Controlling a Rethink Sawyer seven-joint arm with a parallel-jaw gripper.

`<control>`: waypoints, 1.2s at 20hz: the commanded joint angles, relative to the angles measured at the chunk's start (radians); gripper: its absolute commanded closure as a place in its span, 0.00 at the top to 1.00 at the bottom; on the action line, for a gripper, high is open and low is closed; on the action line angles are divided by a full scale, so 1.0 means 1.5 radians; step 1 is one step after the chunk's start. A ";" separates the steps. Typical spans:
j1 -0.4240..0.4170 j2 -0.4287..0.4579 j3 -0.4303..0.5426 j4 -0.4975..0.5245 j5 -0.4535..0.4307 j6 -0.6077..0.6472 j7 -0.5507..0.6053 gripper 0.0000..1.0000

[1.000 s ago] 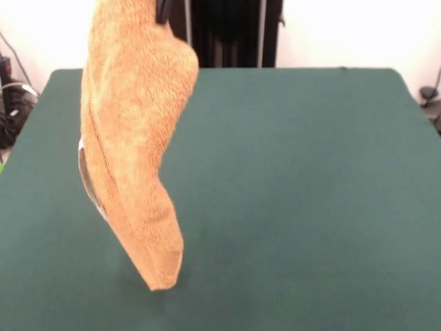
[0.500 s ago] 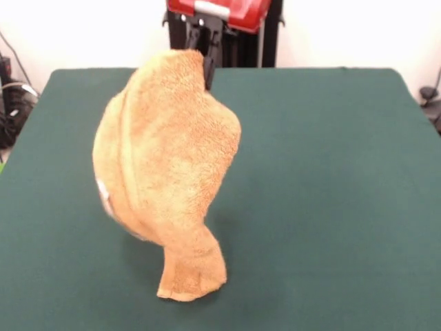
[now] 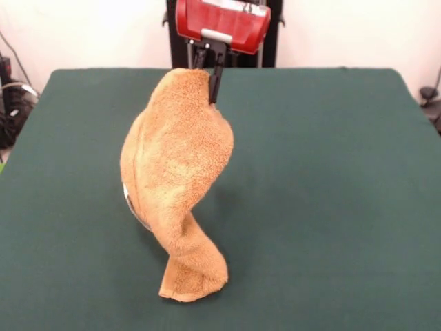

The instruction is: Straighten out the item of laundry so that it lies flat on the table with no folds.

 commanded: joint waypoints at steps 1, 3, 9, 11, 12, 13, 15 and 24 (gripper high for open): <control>0.005 0.041 0.065 0.089 0.056 0.072 0.085 0.00; 0.004 0.040 0.066 0.098 0.079 0.093 0.096 0.00; -0.045 0.027 0.136 0.162 0.156 0.099 0.085 0.00; -0.048 0.016 0.147 0.178 0.172 0.109 0.081 0.00; -0.046 0.010 0.151 0.187 0.180 0.114 0.081 0.00; -0.047 0.002 0.156 0.198 0.188 0.114 0.083 0.00; -0.044 -0.014 0.163 0.217 0.205 0.117 0.087 0.00; -0.035 -0.045 0.204 0.281 0.293 0.085 0.122 0.00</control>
